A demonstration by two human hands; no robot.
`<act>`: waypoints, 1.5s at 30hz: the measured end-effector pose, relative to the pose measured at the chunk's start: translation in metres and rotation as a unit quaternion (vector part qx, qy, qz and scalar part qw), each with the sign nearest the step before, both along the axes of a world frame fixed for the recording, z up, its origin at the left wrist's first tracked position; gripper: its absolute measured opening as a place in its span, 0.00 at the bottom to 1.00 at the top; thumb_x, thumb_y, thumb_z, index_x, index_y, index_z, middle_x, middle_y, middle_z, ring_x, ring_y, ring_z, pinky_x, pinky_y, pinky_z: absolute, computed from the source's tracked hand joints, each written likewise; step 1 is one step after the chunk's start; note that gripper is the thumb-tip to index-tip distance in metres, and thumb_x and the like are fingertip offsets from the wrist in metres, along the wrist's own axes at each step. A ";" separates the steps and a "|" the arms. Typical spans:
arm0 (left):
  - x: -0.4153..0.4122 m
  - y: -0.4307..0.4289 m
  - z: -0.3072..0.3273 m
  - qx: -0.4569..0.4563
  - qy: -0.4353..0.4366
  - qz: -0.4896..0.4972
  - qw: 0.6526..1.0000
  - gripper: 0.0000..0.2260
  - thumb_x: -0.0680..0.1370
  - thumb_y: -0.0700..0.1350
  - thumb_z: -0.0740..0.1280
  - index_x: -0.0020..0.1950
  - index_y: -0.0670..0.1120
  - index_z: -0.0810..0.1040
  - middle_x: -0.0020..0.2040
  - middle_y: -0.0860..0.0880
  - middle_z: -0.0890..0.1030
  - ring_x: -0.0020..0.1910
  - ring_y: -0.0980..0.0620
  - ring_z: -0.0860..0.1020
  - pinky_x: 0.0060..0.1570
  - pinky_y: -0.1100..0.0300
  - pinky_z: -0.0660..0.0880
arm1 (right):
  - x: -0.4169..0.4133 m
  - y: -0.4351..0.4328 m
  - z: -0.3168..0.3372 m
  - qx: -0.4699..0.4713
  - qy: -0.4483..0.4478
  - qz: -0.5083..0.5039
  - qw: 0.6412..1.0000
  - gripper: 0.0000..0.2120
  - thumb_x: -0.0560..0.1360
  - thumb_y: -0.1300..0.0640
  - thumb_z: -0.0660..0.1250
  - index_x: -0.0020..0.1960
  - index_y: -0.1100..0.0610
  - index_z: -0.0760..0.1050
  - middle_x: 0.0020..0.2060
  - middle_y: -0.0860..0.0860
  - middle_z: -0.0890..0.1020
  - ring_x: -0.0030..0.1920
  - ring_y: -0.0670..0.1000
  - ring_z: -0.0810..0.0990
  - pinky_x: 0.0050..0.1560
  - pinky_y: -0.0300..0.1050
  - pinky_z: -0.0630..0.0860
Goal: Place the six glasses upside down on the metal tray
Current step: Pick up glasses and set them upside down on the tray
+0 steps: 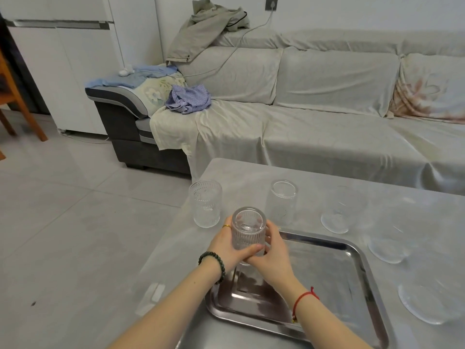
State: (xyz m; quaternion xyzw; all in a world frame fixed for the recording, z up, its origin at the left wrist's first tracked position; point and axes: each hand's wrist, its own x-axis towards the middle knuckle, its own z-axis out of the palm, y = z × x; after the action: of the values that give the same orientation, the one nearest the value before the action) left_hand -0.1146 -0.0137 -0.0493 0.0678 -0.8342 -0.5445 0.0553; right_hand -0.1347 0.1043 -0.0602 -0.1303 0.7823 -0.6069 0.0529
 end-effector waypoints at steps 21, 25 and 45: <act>0.030 -0.057 0.007 0.073 -0.007 0.076 0.994 0.34 0.72 0.48 0.68 0.72 0.46 0.54 0.72 0.49 0.63 0.71 0.53 0.61 0.65 0.62 0.57 | 0.043 -0.026 0.061 0.057 0.233 0.012 0.971 0.22 0.71 0.56 0.65 0.64 0.52 0.66 0.63 0.49 0.72 0.64 0.43 0.68 0.67 0.38 0.64; 0.025 -0.080 0.012 0.076 -0.018 0.114 0.990 0.34 0.72 0.46 0.69 0.72 0.46 0.54 0.73 0.47 0.62 0.72 0.50 0.61 0.68 0.57 0.58 | 0.039 -0.063 0.049 0.060 0.083 0.086 0.991 0.30 0.70 0.60 0.67 0.69 0.53 0.59 0.66 0.50 0.69 0.67 0.47 0.67 0.69 0.45 0.65; -0.053 -0.102 -0.014 0.083 -0.002 0.117 0.990 0.35 0.63 0.45 0.76 0.65 0.48 0.63 0.59 0.49 0.74 0.57 0.52 0.73 0.61 0.57 0.70 | -0.042 -0.147 -0.020 -0.016 -0.017 -0.112 0.993 0.30 0.69 0.65 0.64 0.68 0.53 0.60 0.60 0.53 0.76 0.59 0.52 0.75 0.60 0.43 0.71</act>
State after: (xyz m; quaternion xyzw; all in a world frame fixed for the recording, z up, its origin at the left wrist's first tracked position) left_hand -0.1681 -0.1161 -0.0637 0.1706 -0.7724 -0.6016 0.1116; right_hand -0.1766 -0.0427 -0.0798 -0.0321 0.7814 -0.6232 -0.0042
